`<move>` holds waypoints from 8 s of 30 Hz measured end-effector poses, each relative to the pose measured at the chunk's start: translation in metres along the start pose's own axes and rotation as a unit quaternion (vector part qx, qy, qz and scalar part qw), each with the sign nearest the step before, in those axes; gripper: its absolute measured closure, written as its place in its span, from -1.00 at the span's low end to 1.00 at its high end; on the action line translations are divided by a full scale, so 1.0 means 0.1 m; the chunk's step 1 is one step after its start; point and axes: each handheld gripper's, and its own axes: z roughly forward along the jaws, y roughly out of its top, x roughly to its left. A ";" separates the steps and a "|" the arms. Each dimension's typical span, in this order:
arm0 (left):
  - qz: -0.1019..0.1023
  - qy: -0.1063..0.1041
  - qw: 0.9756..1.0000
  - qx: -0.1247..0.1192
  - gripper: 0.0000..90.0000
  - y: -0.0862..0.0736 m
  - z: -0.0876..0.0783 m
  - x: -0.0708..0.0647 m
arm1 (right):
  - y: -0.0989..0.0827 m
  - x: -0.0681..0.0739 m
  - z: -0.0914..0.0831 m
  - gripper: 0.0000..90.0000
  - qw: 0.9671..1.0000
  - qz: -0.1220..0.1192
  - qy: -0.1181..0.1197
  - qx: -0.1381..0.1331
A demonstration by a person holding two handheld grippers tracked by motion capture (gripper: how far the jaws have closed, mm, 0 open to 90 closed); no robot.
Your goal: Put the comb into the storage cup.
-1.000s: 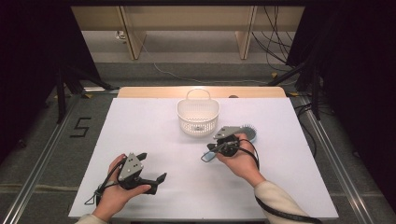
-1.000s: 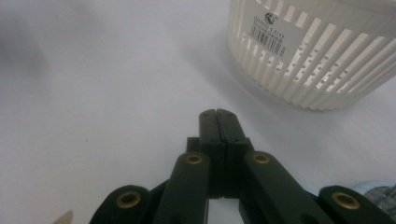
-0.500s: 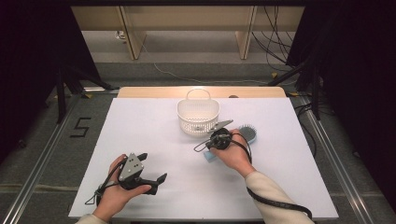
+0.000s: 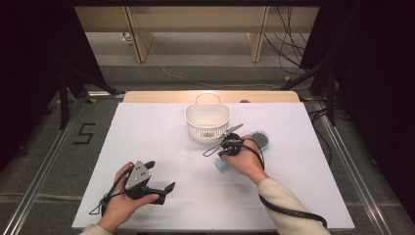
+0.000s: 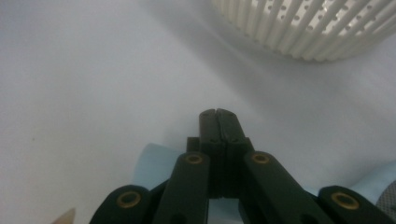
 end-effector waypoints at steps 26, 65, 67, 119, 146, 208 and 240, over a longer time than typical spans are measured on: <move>0.000 0.001 1.000 0.002 -0.99 0.00 0.00 0.00 | -0.58 -0.09 -0.37 1.00 0.997 0.009 -0.026 0.077; 0.003 0.002 1.000 0.002 -0.99 0.00 0.00 0.00 | -1.15 -0.52 -0.76 0.91 0.994 0.094 -0.044 0.019; 0.003 0.002 1.000 0.002 -0.99 0.00 0.00 0.00 | -1.16 -0.52 -0.78 0.81 0.995 0.090 -0.035 -0.006; 0.000 0.008 1.000 0.007 -0.99 -0.01 0.00 0.03 | -0.87 -0.92 -1.16 -0.63 0.957 0.051 -0.057 -0.280; 0.000 0.008 1.000 0.008 -0.99 -0.01 0.00 0.03 | -0.78 -0.94 -0.90 -0.62 0.997 0.070 -0.041 -0.010; 0.000 0.005 1.000 0.007 -0.96 -0.01 0.00 0.03 | -0.67 -0.84 -0.52 -0.12 0.983 0.076 -0.059 0.159; 0.000 0.004 1.000 0.006 -0.96 -0.01 0.00 0.03 | -0.60 -0.80 -0.51 0.44 0.975 0.096 -0.070 0.188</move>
